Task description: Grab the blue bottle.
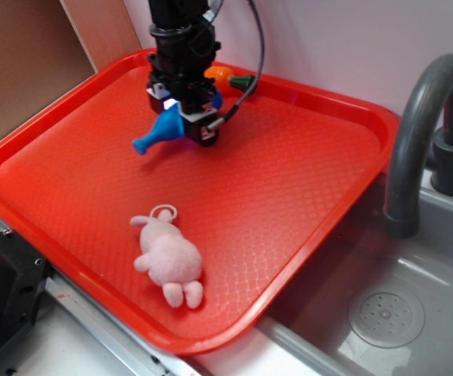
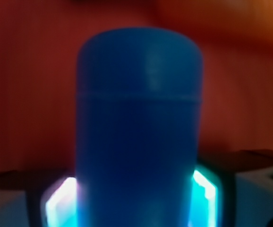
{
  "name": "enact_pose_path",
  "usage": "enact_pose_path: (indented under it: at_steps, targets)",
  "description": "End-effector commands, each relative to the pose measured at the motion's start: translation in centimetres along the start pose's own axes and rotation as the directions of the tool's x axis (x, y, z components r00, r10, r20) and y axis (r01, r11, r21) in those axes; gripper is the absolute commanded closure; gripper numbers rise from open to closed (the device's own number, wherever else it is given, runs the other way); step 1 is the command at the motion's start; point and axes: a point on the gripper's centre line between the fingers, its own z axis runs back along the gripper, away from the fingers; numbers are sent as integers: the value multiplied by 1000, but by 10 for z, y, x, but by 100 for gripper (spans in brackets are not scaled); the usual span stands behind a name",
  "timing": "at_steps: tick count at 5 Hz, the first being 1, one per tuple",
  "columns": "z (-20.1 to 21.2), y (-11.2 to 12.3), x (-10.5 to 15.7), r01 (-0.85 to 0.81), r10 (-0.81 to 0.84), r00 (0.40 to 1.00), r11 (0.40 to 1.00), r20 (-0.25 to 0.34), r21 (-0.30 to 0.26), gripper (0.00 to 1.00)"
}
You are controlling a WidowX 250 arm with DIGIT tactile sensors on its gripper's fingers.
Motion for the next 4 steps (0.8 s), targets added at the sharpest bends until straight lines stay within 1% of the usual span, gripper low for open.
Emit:
enact_pose_path:
  at_steps: [1,2,3,4]
  targets:
    - [114,-19,-41,-62,52,988,996,144,61,100]
    - [141,-17,-79,-55,59,991,998,123,-35,100]
    - [158,-1,-106,-29,41,991,995,127,-92,100]
    - [147,15,-93,55,-46,994,994,99,-93,100]
